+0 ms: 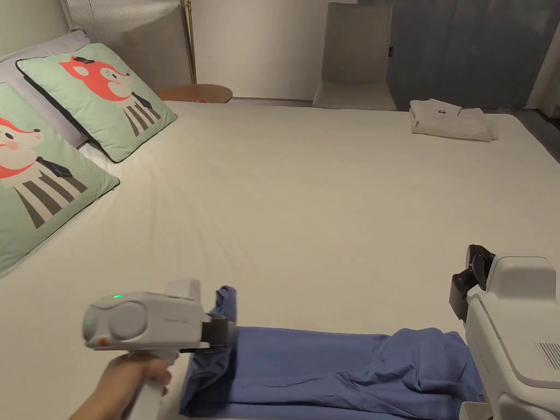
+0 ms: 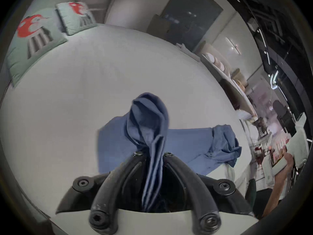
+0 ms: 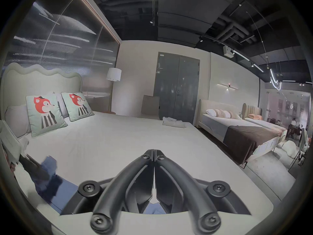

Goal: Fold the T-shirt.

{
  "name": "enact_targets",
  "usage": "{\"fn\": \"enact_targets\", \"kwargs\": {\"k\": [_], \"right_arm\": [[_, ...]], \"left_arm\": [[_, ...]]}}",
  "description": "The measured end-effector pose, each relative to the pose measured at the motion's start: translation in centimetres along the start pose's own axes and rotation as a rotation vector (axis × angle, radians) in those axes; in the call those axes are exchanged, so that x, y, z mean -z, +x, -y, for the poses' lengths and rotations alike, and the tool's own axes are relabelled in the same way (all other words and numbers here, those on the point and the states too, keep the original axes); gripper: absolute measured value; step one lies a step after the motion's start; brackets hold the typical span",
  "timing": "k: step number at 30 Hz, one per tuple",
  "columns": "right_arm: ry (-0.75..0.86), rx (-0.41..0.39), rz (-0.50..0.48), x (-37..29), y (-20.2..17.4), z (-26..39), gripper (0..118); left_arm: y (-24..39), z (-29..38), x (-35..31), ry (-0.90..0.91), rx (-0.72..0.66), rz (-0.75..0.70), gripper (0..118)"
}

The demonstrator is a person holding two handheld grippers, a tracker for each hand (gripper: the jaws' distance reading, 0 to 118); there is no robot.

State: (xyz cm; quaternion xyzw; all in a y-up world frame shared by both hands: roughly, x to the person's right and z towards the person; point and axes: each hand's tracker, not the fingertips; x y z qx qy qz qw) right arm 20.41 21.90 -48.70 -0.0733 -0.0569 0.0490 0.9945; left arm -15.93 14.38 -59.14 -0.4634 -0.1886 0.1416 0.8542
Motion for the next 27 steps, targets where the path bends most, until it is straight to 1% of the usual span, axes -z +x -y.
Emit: {"fn": "enact_targets", "kwargs": {"k": [3,5,7,9,10,11,12,14,15,16,17,19,22,24,27], "right_arm": [[0.0,0.001,0.01,0.1,0.9,0.1,1],[-0.001,0.002,0.019,0.0,1.5,0.3,1],[-0.003,0.001,0.027,0.0,2.1,0.3,1],[-0.003,0.003,0.04,-0.1,2.7,0.4,1],[-0.004,0.004,0.043,-0.1,2.9,0.5,1],[-0.005,0.007,0.048,-0.2,3.2,0.5,1],[-0.005,0.009,0.052,-0.2,3.3,0.5,1],[-0.008,0.014,0.057,-0.6,3.4,0.5,1],[-0.009,0.016,0.057,-0.6,3.4,0.5,1],[-0.01,0.016,0.059,-0.6,3.4,0.5,1],[-0.01,0.017,0.059,-0.7,3.4,0.4,1],[-0.012,0.019,0.056,-0.8,3.3,0.4,1],[-0.012,0.021,0.047,-0.8,3.1,0.2,1],[-0.011,0.022,0.042,-0.8,3.0,0.1,1],[-0.009,0.019,0.036,-0.4,2.9,0.3,1]], "left_arm": [[3.3,0.2,2.7,-0.036,0.039,0.026,5],[5.6,0.6,4.2,-0.057,0.055,0.017,5],[6.9,1.0,5.6,-0.093,0.083,0.001,6],[6.9,1.3,7.2,-0.121,0.118,-0.046,7],[7.2,1.4,7.5,-0.132,0.132,-0.07,10],[7.3,1.6,7.6,-0.127,0.132,-0.068,18],[7.5,1.9,7.6,-0.123,0.13,-0.06,36],[7.6,1.9,7.4,-0.124,0.116,0.013,71],[7.6,1.9,7.2,-0.126,0.106,0.048,91],[8.1,2.2,6.6,-0.118,0.093,0.084,101],[8.0,2.2,6.1,-0.094,0.078,0.117,104],[7.6,1.9,5.1,-0.033,0.048,0.148,104],[7.6,1.9,2.6,0.097,0.047,0.127,104],[7.0,2.1,1.6,0.221,0.093,0.059,104],[6.2,2.9,-0.1,0.396,0.19,-0.089,103]]}}
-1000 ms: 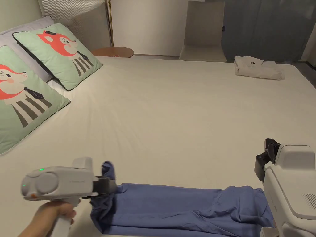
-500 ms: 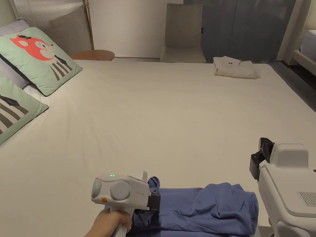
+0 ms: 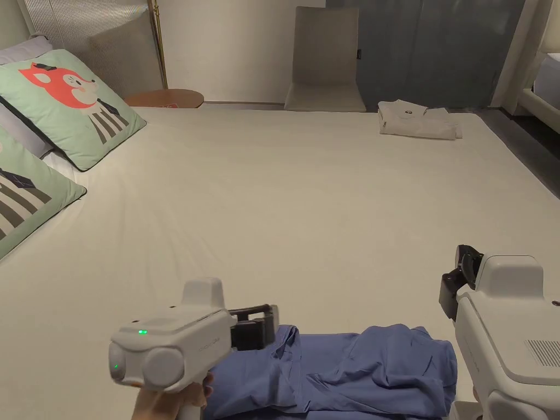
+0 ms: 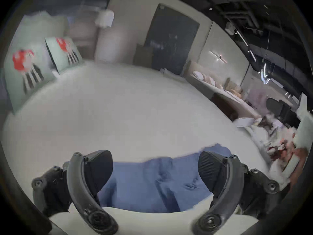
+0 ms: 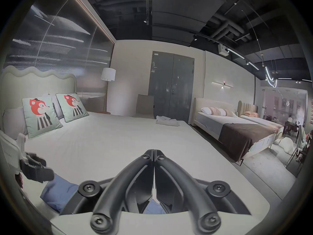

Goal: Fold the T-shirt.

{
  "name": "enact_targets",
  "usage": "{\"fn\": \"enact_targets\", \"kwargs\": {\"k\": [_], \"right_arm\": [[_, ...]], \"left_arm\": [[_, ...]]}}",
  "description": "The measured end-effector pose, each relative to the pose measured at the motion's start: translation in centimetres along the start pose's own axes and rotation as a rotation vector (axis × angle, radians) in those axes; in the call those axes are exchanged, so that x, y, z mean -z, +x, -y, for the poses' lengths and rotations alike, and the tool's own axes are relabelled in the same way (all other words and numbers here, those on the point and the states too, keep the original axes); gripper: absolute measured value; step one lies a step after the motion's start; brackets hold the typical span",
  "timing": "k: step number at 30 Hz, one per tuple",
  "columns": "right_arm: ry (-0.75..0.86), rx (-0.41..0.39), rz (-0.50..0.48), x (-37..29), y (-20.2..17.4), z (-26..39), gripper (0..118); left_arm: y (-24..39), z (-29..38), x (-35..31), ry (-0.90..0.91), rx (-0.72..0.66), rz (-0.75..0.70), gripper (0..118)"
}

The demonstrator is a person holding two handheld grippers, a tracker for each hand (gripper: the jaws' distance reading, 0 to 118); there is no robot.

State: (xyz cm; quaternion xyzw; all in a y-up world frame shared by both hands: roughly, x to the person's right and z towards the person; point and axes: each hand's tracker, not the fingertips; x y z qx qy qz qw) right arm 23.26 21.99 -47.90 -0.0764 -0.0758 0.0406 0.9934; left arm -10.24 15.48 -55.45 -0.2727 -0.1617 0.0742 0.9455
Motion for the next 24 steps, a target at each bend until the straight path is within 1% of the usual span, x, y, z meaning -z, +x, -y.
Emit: {"fn": "enact_targets", "kwargs": {"k": [1,2,3,4,5,6,8,10,12,15,24], "right_arm": [[0.0,0.0,-0.001,0.0,0.0,0.0,1],[-0.001,0.001,-0.003,-0.1,0.0,-0.2,1],[-0.001,0.001,-0.003,-0.1,-0.1,-0.2,1],[-0.002,0.002,-0.002,-0.1,-0.1,-0.2,1],[-0.004,0.002,-0.003,-0.1,-0.1,-0.2,1],[-0.005,0.004,-0.002,-0.1,-0.1,-0.2,1],[-0.008,0.005,-0.003,-0.1,0.0,-0.2,1],[-0.01,0.0,-0.005,-0.1,0.0,-0.2,1],[-0.013,-0.006,-0.004,-0.2,0.1,-0.2,1],[-0.018,-0.007,0.0,-0.1,0.5,-0.1,1],[-0.029,-0.006,0.045,-0.5,2.8,0.1,1]], "left_arm": [[-0.1,0.4,-0.5,0.036,0.038,-0.047,99],[-0.3,0.7,-0.8,0.061,0.07,-0.102,91],[-0.4,1.0,-0.9,0.068,0.104,-0.142,72],[-0.7,1.6,-0.9,0.077,0.126,-0.176,49],[-0.9,2.1,-0.6,0.071,0.14,-0.204,22],[-1.3,2.5,-0.3,0.051,0.142,-0.21,0],[-2.1,3.7,0.6,-0.026,0.112,-0.19,0],[-2.3,4.9,1.6,-0.055,0.094,-0.185,0],[-2.0,6.2,2.6,-0.112,0.098,-0.191,0],[-0.4,8.1,3.8,-0.174,0.112,-0.155,0],[5.0,10.0,6.2,-0.203,0.173,-0.071,0]]}}
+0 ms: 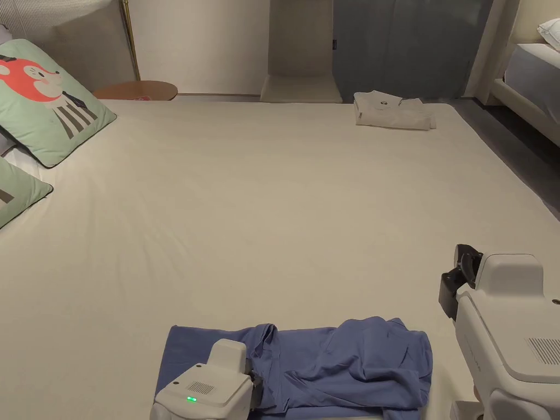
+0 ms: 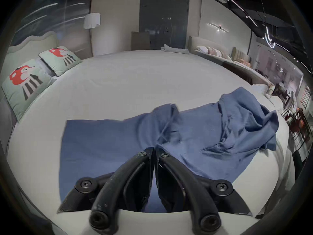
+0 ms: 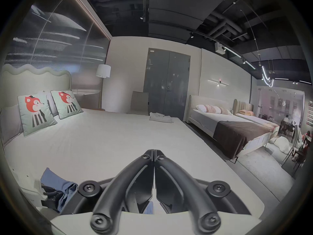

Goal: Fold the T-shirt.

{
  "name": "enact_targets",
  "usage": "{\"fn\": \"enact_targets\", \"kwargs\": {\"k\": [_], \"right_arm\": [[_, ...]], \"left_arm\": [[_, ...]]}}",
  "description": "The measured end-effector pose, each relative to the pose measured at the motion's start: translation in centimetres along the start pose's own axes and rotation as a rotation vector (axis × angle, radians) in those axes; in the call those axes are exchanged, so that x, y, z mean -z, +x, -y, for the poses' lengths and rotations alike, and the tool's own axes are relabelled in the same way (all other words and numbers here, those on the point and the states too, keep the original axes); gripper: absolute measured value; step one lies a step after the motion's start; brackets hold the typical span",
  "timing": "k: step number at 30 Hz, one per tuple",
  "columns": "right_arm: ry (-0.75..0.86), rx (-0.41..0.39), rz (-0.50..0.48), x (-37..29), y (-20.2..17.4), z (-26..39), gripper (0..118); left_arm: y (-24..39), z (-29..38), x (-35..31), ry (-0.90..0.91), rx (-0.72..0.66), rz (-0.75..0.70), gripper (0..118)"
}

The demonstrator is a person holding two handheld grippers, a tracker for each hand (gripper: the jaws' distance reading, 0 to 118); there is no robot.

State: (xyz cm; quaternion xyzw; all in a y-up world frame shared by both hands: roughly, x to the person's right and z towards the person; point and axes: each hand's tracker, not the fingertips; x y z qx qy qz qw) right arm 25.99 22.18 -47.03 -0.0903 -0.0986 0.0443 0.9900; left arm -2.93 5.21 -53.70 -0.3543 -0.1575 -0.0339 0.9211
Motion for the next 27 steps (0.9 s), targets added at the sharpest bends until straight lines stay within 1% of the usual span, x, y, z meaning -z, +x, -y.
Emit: {"fn": "enact_targets", "kwargs": {"k": [4,5,7,9,12,15,18,19,20,21,22,24,25,27], "right_arm": [[0.002,0.003,0.017,-0.3,0.6,-0.2,1],[0.002,0.006,0.023,-0.4,0.7,-0.2,1],[0.002,0.01,0.026,-0.2,0.9,0.0,1],[0.002,0.011,0.029,-0.3,0.9,0.0,1],[0.002,0.008,0.025,-0.3,0.7,-0.1,1],[0.003,0.01,0.017,-0.2,0.4,-0.2,1],[0.007,0.006,0.008,-0.1,-0.1,-0.4,1],[0.007,0.005,0.002,0.0,-0.3,-0.4,1],[0.007,0.003,-0.002,0.0,-0.5,-0.5,1],[0.008,0.002,-0.003,0.1,-0.7,-0.5,1],[0.009,0.001,-0.006,0.0,-0.9,-0.5,1],[0.008,0.0,-0.012,0.1,-1.3,-0.6,1],[0.007,-0.003,-0.015,0.2,-1.5,-0.6,1],[0.003,-0.009,-0.021,0.7,-1.6,-0.3,1]], "left_arm": [[2.0,-0.6,0.0,-0.003,0.002,0.044,0],[2.0,-0.8,0.4,-0.01,-0.009,0.081,0],[2.6,-1.0,0.4,-0.006,-0.006,0.065,0],[2.3,-1.4,0.3,0.001,0.0,0.084,0],[0.9,-2.4,-0.6,0.006,-0.099,0.165,0],[-1.3,-4.0,-2.9,0.033,-0.211,0.25,0],[-5.1,-5.2,-4.6,0.026,-0.322,0.413,2],[-6.4,-5.5,-5.2,0.019,-0.363,0.443,8],[-7.8,-5.6,-5.7,0.012,-0.395,0.461,22],[-9.3,-5.3,-5.4,0.004,-0.421,0.48,50],[-10.6,-5.2,-5.6,-0.003,-0.457,0.486,72],[-12.9,-4.8,-5.9,-0.027,-0.497,0.51,108],[-13.4,-4.8,-6.4,-0.04,-0.516,0.515,110],[-15.5,-4.1,-6.4,-0.064,-0.565,0.508,110]]}}
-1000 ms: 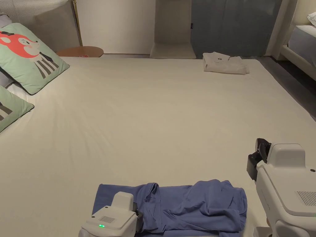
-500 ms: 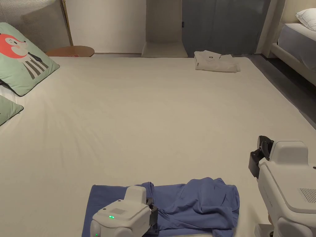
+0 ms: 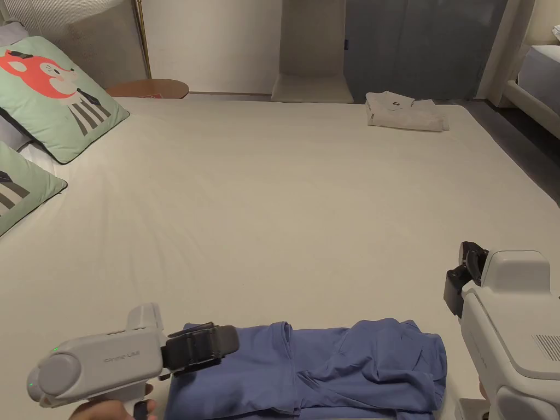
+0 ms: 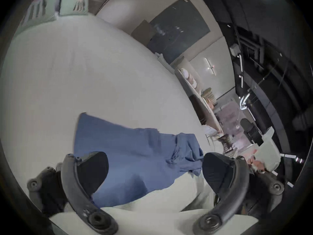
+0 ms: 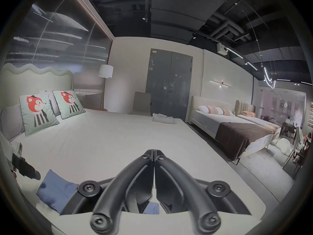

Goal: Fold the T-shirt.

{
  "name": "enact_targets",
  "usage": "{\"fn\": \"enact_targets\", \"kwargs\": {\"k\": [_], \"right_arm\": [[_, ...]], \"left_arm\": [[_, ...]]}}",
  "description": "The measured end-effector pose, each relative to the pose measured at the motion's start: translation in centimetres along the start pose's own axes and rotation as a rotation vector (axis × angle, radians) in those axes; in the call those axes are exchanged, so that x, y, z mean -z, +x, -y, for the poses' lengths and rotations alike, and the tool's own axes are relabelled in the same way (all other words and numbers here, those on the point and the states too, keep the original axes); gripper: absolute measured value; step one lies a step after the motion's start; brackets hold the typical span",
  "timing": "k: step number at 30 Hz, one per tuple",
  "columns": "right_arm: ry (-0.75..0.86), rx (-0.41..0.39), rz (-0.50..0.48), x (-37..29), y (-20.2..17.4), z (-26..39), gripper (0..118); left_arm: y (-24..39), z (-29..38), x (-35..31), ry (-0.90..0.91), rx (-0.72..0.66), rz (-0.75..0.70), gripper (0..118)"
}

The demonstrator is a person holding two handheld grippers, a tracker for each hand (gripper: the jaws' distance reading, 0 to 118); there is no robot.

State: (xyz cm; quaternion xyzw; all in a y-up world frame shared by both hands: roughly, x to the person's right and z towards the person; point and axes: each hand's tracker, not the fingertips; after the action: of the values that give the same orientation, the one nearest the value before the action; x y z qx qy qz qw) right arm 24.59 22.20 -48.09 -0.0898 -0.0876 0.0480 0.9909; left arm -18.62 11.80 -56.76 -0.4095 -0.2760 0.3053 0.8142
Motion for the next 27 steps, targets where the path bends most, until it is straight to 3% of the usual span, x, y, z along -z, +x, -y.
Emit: {"fn": "enact_targets", "kwargs": {"k": [9,10,13,15,18,20,22,23,24,27], "right_arm": [[-0.023,-0.019,-0.01,0.8,-0.9,0.7,1],[-0.027,-0.021,-0.011,0.9,-1.0,0.8,1],[-0.035,-0.03,-0.012,0.9,-1.4,0.9,1],[-0.038,-0.034,-0.009,1.1,-1.3,1.1,1],[-0.044,-0.037,-0.005,1.3,-1.1,1.2,1],[-0.047,-0.041,-0.001,1.2,-1.2,1.3,1],[-0.049,-0.042,0.001,1.3,-1.1,1.3,1],[-0.049,-0.042,0.001,1.1,-1.2,1.1,1],[-0.05,-0.04,0.0,1.1,-1.2,1.0,1],[-0.047,-0.039,-0.006,1.1,-1.3,0.7,1]], "left_arm": [[-9.5,-0.9,-1.4,-0.024,-0.181,0.047,110],[-6.8,0.1,-1.6,-0.031,-0.19,0.059,110],[-6.6,0.7,-0.6,-0.038,-0.204,0.071,105],[-9.4,1.3,1.5,-0.059,-0.193,0.081,95],[-9.3,1.1,2.6,-0.055,-0.163,0.082,70],[-9.1,1.1,3.3,-0.06,-0.153,0.07,60],[-9.0,0.7,3.6,-0.065,-0.117,0.034,36],[-8.9,0.6,3.5,-0.065,-0.084,-0.006,18],[-8.8,0.6,3.3,-0.056,-0.055,-0.033,9],[-7.6,0.6,1.8,-0.055,-0.039,-0.022,7]]}}
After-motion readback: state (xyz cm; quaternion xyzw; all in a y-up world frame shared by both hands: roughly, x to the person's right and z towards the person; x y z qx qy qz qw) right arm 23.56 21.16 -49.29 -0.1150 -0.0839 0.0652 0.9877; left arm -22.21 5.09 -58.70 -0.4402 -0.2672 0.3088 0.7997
